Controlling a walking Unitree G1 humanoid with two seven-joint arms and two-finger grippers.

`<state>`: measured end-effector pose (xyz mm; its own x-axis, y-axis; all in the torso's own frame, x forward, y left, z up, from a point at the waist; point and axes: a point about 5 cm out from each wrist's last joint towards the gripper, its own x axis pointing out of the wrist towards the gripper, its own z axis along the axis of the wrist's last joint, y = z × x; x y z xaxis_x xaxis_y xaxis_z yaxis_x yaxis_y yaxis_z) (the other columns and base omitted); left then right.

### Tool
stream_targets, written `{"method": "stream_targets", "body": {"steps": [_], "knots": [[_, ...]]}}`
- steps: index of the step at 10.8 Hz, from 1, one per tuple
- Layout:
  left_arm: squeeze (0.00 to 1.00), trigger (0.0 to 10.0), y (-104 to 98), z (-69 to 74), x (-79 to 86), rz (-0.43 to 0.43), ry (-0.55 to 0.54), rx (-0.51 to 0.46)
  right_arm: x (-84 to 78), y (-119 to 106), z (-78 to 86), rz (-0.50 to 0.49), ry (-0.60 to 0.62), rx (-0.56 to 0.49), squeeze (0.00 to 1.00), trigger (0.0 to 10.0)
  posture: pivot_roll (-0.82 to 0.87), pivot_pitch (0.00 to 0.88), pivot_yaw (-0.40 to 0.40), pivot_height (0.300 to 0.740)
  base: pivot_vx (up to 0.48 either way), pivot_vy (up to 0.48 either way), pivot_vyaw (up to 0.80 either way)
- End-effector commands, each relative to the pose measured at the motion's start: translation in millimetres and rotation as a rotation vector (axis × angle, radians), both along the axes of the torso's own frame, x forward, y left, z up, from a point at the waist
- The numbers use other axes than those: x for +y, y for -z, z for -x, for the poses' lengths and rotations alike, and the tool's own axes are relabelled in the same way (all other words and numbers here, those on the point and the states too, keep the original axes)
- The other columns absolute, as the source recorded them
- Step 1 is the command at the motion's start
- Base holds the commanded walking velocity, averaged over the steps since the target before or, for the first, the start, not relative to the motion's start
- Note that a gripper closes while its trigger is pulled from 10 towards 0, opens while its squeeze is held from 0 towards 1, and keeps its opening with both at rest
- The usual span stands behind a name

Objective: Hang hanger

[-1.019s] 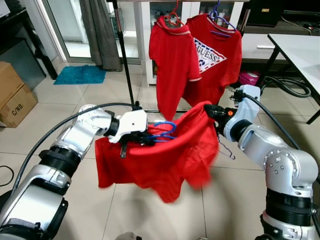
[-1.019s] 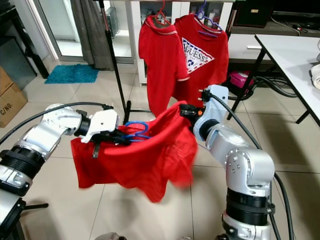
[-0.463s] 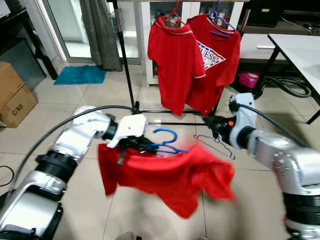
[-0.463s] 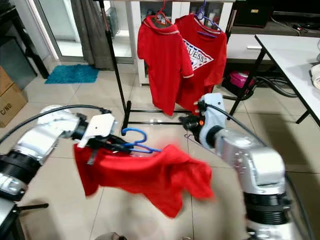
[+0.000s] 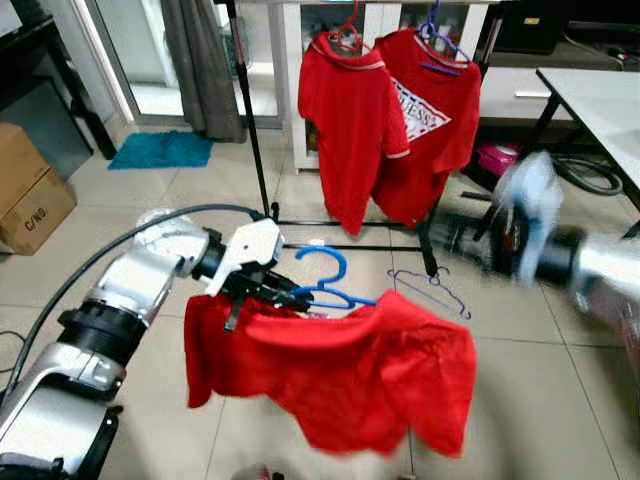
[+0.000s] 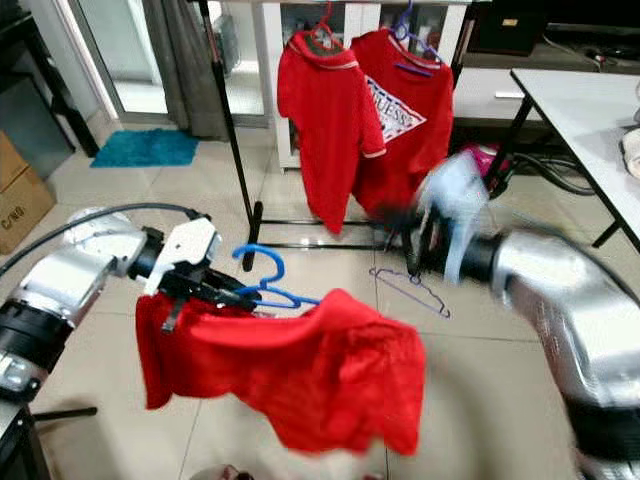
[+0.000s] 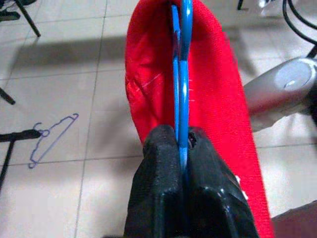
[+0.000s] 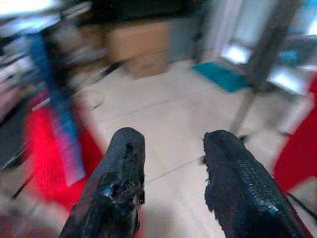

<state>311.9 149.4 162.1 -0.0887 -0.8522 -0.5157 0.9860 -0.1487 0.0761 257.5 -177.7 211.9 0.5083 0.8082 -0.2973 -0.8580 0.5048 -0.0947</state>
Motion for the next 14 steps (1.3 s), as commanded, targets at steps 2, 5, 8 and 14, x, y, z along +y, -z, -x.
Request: {"method": "stream_targets", "body": {"steps": [2, 5, 8, 14], "knots": [[0.0, 0.0, -8.6, -0.4, 1.8, -0.002, 0.012, -0.016, 23.7, 14.5, 14.5, 0.079, -0.183, 0.016, 0.0, 10.0, -0.15, 0.0, 0.051, 0.74, 0.0, 0.0, 0.0], [0.0, 0.0, -9.3, -4.7, -3.0, -0.049, 0.008, -0.072, 55.9, 29.4, 7.9, 0.083, -0.18, 0.003, 0.0, 10.0, -0.15, 0.0, 0.054, 0.74, 0.0, 0.0, 0.0], [0.0, 0.0, -11.8, -7.5, -5.8, -0.055, 0.012, -0.091, 72.1, 43.5, 3.7, 0.123, -0.18, 0.017, 0.0, 0.0, -0.14, 0.0, 0.055, 0.74, 0.0, 0.0, 0.0], [0.0, 0.0, -17.1, -10.2, -8.4, -0.017, -0.009, -0.091, 84.5, 46.8, -10.6, 0.158, -0.131, -0.015, 0.0, 0.0, -0.14, 0.0, 0.045, 0.74, 0.0, 0.0, 0.0]]}}
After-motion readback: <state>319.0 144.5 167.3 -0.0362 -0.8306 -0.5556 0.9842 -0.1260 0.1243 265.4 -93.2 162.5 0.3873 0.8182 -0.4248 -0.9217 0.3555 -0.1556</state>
